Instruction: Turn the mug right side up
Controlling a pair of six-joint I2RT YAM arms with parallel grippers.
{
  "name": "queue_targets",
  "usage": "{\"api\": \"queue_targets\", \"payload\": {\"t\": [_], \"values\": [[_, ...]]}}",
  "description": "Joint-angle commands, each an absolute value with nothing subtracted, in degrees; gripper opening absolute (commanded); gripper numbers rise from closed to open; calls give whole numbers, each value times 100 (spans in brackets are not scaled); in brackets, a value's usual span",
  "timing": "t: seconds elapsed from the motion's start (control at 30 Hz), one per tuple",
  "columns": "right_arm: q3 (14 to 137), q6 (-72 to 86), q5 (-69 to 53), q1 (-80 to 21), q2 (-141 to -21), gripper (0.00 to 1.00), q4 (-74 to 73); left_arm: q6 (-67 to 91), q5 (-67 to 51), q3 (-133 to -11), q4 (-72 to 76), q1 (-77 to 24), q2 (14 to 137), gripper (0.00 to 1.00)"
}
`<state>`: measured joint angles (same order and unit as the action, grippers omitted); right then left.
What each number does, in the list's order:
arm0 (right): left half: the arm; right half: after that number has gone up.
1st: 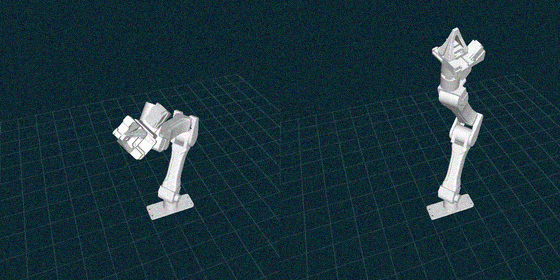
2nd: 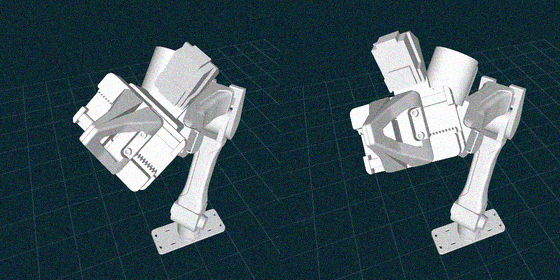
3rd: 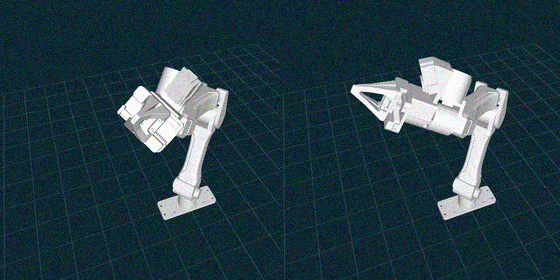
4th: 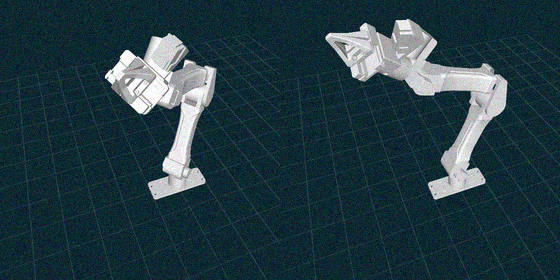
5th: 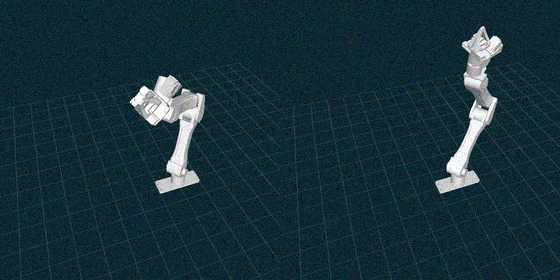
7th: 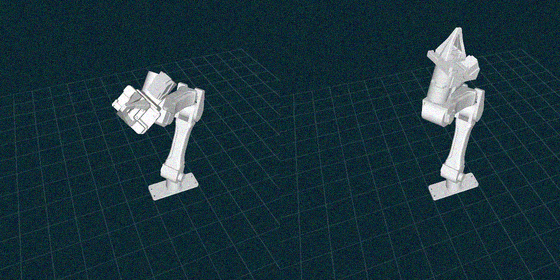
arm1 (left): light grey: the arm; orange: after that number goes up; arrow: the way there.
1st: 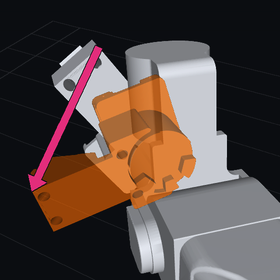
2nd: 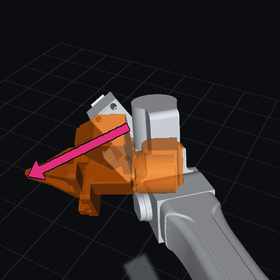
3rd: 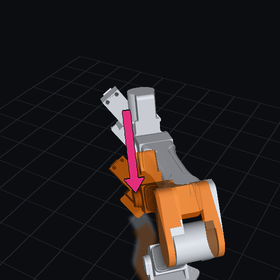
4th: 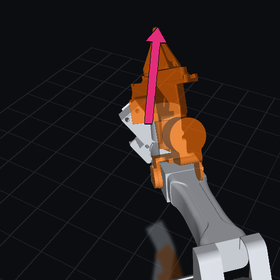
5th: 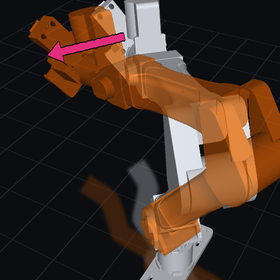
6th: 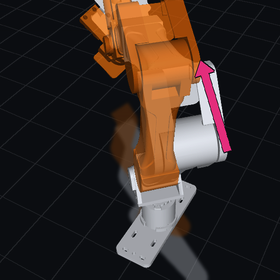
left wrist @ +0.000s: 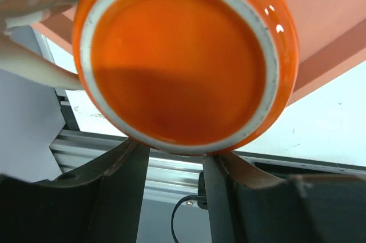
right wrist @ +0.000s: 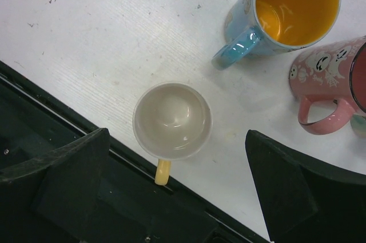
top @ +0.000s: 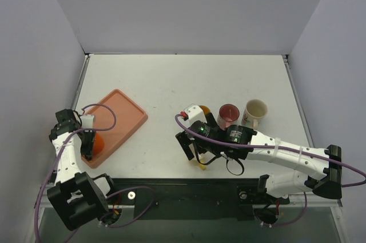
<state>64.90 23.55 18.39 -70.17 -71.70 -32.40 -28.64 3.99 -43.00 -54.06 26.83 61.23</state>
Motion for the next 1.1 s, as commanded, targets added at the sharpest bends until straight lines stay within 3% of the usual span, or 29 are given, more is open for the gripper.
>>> {"api": "queue_targets", "payload": {"t": [0.0,0.13,0.2,0.27,0.3,0.8,1.07], "values": [[6416,2373,2092,-7049,-6996,100,-3366,-2979,106,-4149,-4686,2821,6187,49],[6381,2355,2074,-7058,-6979,100,-3349,-2997,53,-4017,-4317,2839,6188,42],[6363,2364,2083,-7075,-6979,100,-3340,-2988,53,-3964,-4193,2856,6161,33],[6354,2382,2083,-7084,-6979,100,-3349,-2962,27,-3911,-4113,2848,6126,16],[6346,2382,2100,-7093,-6979,100,-3349,-2945,0,-3911,-4122,2848,6109,1],[6222,2461,2478,-7163,-6838,100,-2980,-2866,-1835,-4657,-5045,2839,5686,0],[6302,2443,2707,-7268,-6926,100,-2804,-2215,-2004,-5000,-4517,2654,5563,0]]}}
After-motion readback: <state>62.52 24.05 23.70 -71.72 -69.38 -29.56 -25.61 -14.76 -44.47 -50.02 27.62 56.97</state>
